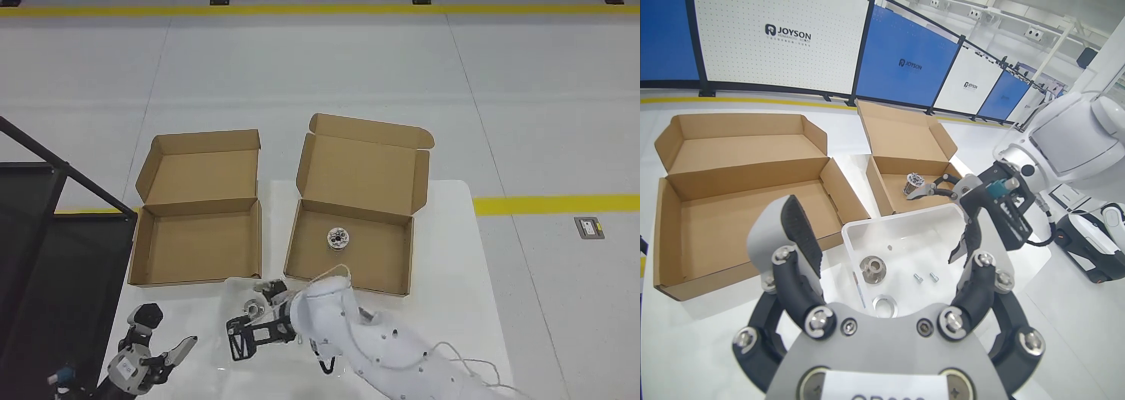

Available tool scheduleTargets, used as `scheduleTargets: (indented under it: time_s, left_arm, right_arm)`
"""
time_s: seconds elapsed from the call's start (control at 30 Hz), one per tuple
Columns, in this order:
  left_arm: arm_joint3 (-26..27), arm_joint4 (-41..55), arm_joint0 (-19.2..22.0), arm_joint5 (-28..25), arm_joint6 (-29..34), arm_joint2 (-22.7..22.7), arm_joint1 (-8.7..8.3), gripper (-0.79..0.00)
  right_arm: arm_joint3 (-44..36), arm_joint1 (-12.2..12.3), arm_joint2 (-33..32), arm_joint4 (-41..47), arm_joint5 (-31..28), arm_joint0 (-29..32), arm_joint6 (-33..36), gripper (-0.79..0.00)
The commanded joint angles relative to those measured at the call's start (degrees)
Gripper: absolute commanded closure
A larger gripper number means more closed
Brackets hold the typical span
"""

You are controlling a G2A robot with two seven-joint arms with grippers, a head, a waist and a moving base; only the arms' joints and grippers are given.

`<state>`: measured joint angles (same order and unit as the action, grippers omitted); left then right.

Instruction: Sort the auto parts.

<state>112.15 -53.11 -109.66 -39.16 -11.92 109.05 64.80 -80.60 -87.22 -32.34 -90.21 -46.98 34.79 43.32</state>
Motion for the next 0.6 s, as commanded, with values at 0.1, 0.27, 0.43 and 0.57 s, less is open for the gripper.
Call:
scheduleTargets:
  time_s: [0.1,0.27,0.43,0.57]
  left_arm:
    - [0.0,0.0,0.0,-0.01,-0.01,0.0,0.0,-0.785]
    - [0.0,0.0,0.0,-0.01,-0.01,0.0,0.0,-0.785]
    - [0.0,0.0,0.0,-0.01,-0.01,0.0,0.0,-0.785]
    - [0.0,0.0,0.0,-0.01,-0.01,0.0,0.0,-0.785]
  right_arm:
    - [1.08,-0.55,0.96,0.31,1.39,0.42,2.77,-0.785]
    - [1.08,-0.55,0.96,0.31,1.39,0.42,2.77,-0.785]
    - [0.93,-0.5,1.74,-1.01,0.87,1.1,1.2,-0.785]
    - [2.2,-0.56,3.35,-4.64,0.79,1.93,-1.85,-0.785]
